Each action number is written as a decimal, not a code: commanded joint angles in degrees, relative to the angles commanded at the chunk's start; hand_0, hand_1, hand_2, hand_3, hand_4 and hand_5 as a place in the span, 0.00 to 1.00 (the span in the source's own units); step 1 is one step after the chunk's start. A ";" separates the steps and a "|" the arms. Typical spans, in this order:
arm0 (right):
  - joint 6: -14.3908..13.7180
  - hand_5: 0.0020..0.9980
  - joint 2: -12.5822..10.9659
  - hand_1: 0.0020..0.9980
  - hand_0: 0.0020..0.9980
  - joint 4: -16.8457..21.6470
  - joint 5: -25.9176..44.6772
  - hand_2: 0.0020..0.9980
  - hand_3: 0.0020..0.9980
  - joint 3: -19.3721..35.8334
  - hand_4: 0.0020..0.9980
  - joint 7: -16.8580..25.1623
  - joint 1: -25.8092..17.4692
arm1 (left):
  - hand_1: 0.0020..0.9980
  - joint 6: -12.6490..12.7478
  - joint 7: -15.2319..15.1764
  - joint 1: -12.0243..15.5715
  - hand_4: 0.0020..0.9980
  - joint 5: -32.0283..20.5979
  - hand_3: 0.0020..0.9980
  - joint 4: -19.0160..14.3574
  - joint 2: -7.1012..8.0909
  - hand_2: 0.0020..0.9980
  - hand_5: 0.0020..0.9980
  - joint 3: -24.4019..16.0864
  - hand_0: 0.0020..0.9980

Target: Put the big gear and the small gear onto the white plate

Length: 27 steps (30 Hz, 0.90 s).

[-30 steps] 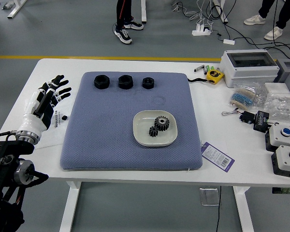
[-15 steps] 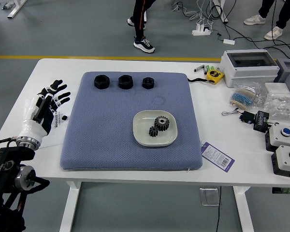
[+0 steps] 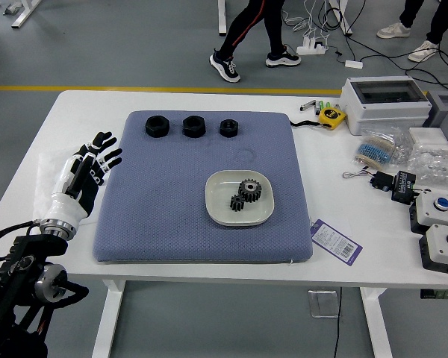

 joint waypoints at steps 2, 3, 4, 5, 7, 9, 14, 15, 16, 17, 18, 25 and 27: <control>-0.03 0.73 0.05 0.66 0.69 0.00 -0.23 0.74 0.60 0.11 0.81 -0.09 -0.14 | 0.79 -0.18 0.24 0.32 0.90 0.06 0.80 0.12 -0.09 0.86 0.72 0.34 0.80; -0.04 0.73 0.06 0.66 0.69 0.00 -0.37 0.74 0.60 0.17 0.81 -0.13 -0.19 | 0.79 -0.23 0.34 0.42 0.90 0.12 0.80 0.17 -0.10 0.86 0.72 0.46 0.80; -0.04 0.73 0.08 0.66 0.69 0.01 -0.48 0.74 0.60 0.22 0.81 -0.16 -0.23 | 0.79 -0.27 0.41 0.49 0.90 0.16 0.80 0.22 -0.11 0.86 0.72 0.55 0.80; -0.05 0.73 0.08 0.66 0.69 0.01 -0.59 0.74 0.60 0.27 0.81 -0.20 -0.28 | 0.79 -0.31 0.47 0.54 0.90 0.23 0.80 0.24 -0.12 0.86 0.72 0.62 0.80; -0.05 0.73 0.09 0.66 0.69 0.00 -0.80 0.74 0.60 0.37 0.81 -0.25 -0.39 | 0.79 -0.46 0.63 0.66 0.90 0.45 0.80 0.25 -0.09 0.86 0.72 0.80 0.80; -0.06 0.73 0.10 0.66 0.69 0.00 -0.90 0.74 0.60 0.41 0.81 -0.27 -0.48 | 0.80 -0.51 0.71 0.71 0.90 0.69 0.80 0.23 -0.06 0.87 0.73 0.92 0.81; -0.06 0.73 0.12 0.66 0.69 -0.01 -0.83 0.74 0.60 0.41 0.81 -0.24 -0.66 | 0.81 -0.52 0.72 0.83 0.90 2.11 0.80 -0.01 0.05 0.87 0.73 0.93 0.81; -0.05 0.73 0.10 0.66 0.69 -0.01 -0.80 0.74 0.60 0.38 0.81 -0.23 -0.66 | 0.81 -0.50 0.72 0.83 0.90 2.37 0.80 -0.01 0.07 0.87 0.73 0.94 0.81; -0.04 0.73 0.09 0.66 0.69 0.00 -0.79 0.74 0.60 0.34 0.81 -0.21 -0.66 | 0.81 -0.47 0.73 0.83 0.90 2.59 0.80 -0.01 0.08 0.87 0.73 0.95 0.81; -0.04 0.73 0.10 0.66 0.69 -0.01 -0.67 0.74 0.60 0.29 0.81 -0.19 -0.65 | 0.81 -0.49 0.75 0.79 0.90 2.72 0.80 0.03 0.11 0.87 0.73 1.06 0.81; -0.05 0.73 0.10 0.66 0.69 -0.01 -0.64 0.74 0.60 0.27 0.81 -0.18 -0.64 | 0.81 -0.50 0.75 0.78 0.90 2.77 0.80 0.05 0.12 0.87 0.73 1.09 0.81; 0.02 0.73 0.10 0.66 0.69 -0.03 -0.05 0.74 0.60 -0.05 0.81 -0.05 -0.48 | 0.81 -0.52 0.70 0.61 0.89 3.16 0.81 0.02 0.10 0.87 0.74 1.37 0.81; 0.02 0.73 0.11 0.66 0.69 -0.04 -0.06 0.74 0.60 -0.04 0.81 -0.06 -0.44 | 0.81 -0.53 0.67 0.57 0.89 3.30 0.81 -0.01 0.10 0.87 0.74 1.35 0.81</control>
